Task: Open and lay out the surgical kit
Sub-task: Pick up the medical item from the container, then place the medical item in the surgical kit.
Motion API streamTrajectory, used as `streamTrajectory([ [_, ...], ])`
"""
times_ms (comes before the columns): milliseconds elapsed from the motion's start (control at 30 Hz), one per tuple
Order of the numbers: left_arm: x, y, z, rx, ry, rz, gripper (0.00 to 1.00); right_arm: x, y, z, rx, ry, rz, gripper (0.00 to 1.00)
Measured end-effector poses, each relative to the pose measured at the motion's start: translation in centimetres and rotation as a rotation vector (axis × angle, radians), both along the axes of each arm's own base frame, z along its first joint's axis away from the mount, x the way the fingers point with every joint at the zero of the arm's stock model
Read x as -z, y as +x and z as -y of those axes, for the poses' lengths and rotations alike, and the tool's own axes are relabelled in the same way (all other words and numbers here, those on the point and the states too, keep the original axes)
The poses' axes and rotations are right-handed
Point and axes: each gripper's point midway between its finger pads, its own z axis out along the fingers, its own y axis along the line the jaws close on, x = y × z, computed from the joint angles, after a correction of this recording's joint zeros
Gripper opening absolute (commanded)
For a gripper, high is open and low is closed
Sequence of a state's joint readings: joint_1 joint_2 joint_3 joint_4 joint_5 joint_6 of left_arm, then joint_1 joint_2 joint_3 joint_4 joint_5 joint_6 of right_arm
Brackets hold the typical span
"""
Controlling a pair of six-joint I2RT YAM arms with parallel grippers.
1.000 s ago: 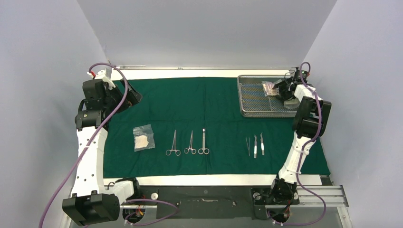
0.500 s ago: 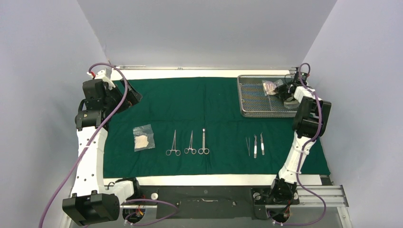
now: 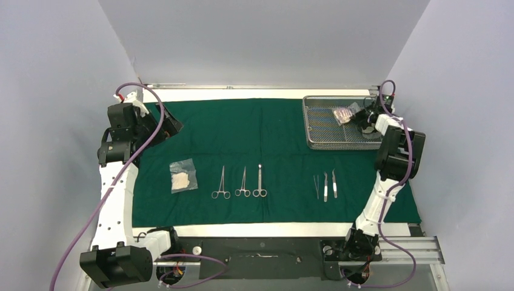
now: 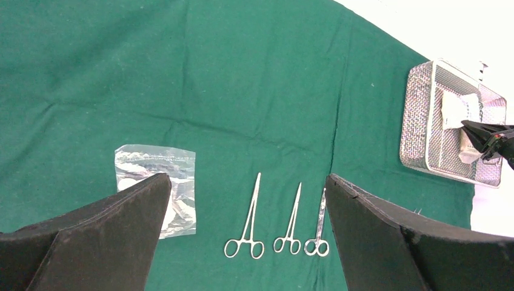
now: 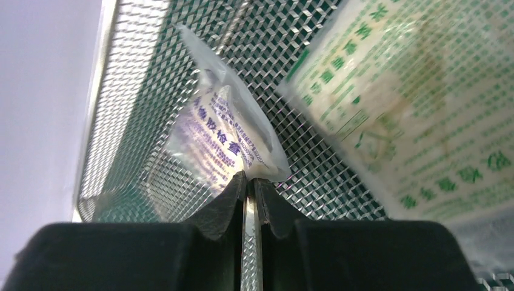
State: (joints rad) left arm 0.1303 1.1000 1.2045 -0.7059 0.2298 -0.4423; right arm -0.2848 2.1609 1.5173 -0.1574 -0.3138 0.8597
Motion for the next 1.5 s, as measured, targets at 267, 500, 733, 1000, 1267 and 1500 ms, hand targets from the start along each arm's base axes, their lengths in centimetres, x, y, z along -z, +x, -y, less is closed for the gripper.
streamTrajectory([
  [267,0.3,-0.2,0.7,0.024,-0.032,-0.005,0.97,-8.4,-1.2,-1.1,-0.061,-0.030,0.162,0.05],
  [500,-0.1,0.1,2.0,0.068,-0.095,0.010,0.97,-15.9,-3.4,-2.8,-0.116,-0.045,0.317,0.05],
  [733,-0.2,1.8,4.4,0.150,-0.211,0.015,0.97,-19.6,-6.3,-6.6,-0.211,-0.045,0.391,0.05],
  [1000,0.3,4.2,12.1,0.389,-0.317,-0.051,0.97,-21.4,-9.9,-15.9,-0.503,-0.011,0.449,0.05],
  [1267,-1.3,4.9,23.6,0.710,-0.501,0.002,0.94,-20.7,-17.2,-28.3,-0.918,0.182,0.459,0.05],
  [1500,0.0,5.0,27.1,0.781,-0.553,-0.021,0.77,-22.3,-20.0,-31.8,-1.087,0.263,0.506,0.05],
])
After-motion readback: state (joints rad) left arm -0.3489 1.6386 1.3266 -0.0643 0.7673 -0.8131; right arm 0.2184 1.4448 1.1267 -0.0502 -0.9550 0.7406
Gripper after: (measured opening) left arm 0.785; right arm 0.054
